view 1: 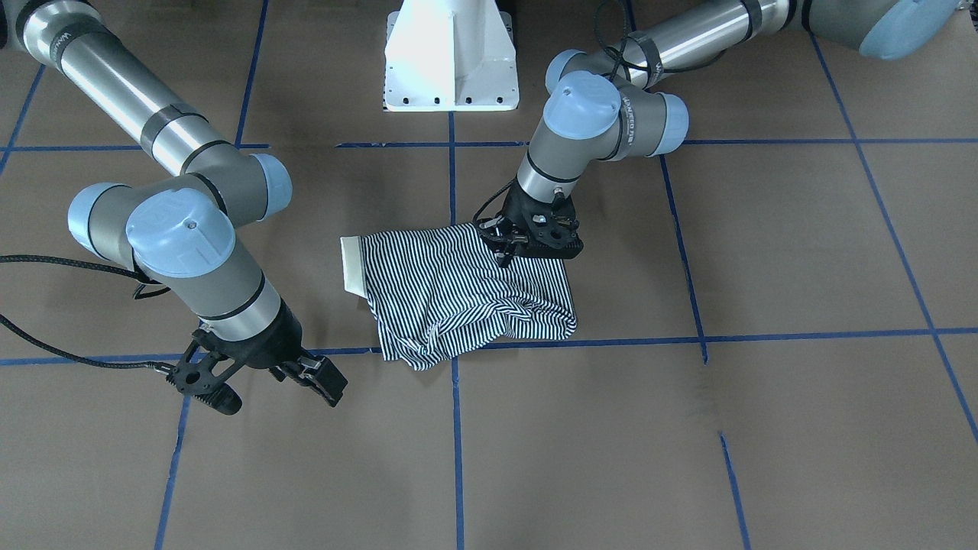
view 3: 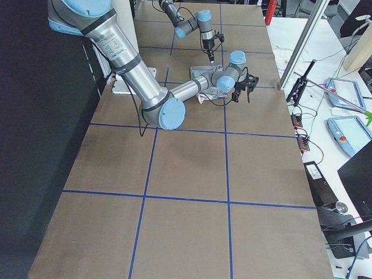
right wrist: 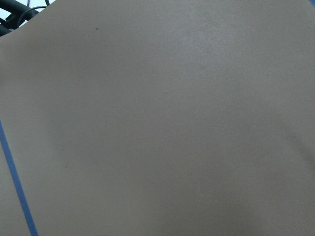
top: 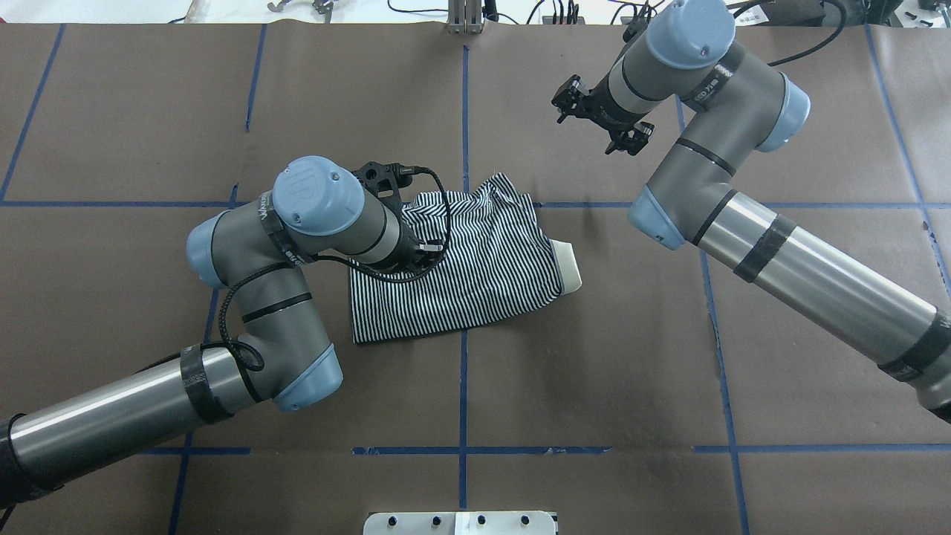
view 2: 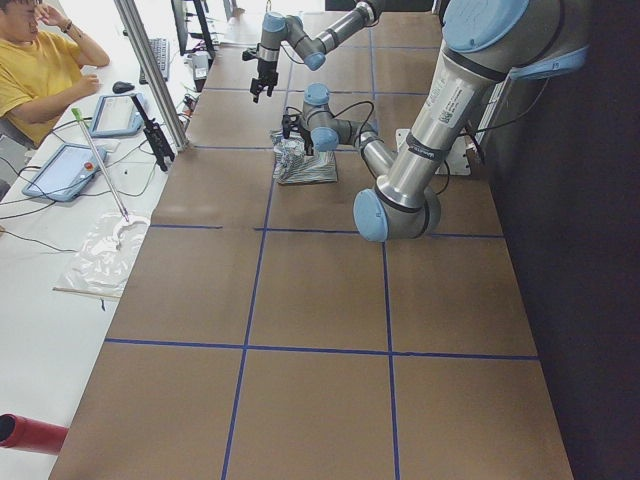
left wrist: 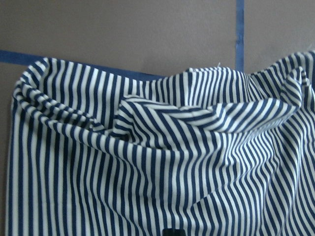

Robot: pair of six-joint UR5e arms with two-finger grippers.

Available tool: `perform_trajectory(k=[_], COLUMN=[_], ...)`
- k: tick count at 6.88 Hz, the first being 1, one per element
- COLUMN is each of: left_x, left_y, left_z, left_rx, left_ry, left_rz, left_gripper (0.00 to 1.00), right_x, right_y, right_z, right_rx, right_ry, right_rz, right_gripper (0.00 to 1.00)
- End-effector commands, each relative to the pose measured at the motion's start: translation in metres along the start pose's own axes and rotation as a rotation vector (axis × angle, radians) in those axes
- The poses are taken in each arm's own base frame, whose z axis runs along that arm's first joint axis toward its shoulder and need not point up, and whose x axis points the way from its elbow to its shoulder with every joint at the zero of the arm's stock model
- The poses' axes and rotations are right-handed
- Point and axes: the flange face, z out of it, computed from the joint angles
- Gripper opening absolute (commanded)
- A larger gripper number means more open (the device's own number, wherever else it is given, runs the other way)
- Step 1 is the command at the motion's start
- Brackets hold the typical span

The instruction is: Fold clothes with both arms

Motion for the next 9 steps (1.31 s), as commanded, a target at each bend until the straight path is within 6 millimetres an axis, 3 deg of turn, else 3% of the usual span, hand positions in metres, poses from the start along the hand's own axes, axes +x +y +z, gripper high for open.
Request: perform_trajectory(k=[1,2,4,7,8,9], left_x=[-0.007,-0.007,-0.045,-0.086,-0.115,-0.16], left_y=[-0.037,-0.065,-0.114,-0.195,-0.22,-0.222], left_z=[-0.002,-0.007,0.017,-0.048,-0.078,-0.097], left_rx=[0.041,0.071,0.154,0.26,0.233,0.217], left_ry=[-0.005,-0.009,0.006,-0.023,-0.015,-0.02], left_rz=[0.022,0.03,0.048,0.091,0.108,0.139], left_gripper=[0.0,0.0,0.0,0.0,0.0,0.0], right_x=[0.001,0.008,0.013,0.009,0.019,0.045], right_y=[0.002,0.001,0.001,0.003,-0.02,-0.054], right_z=[-0.004,-0.002,-0.002,-0.006,-0.017,-0.033], right_rx=[0.0,0.0,0.0,-0.001,-0.018,-0.047], right_ry=[-0.006,-0.001,0.0,0.0,-0.003,-0.003], right_rz=[0.005,0.007,0.01,0.009,0.02,0.002], right_gripper=[1.0,1.0,1.0,1.0,1.0,1.0])
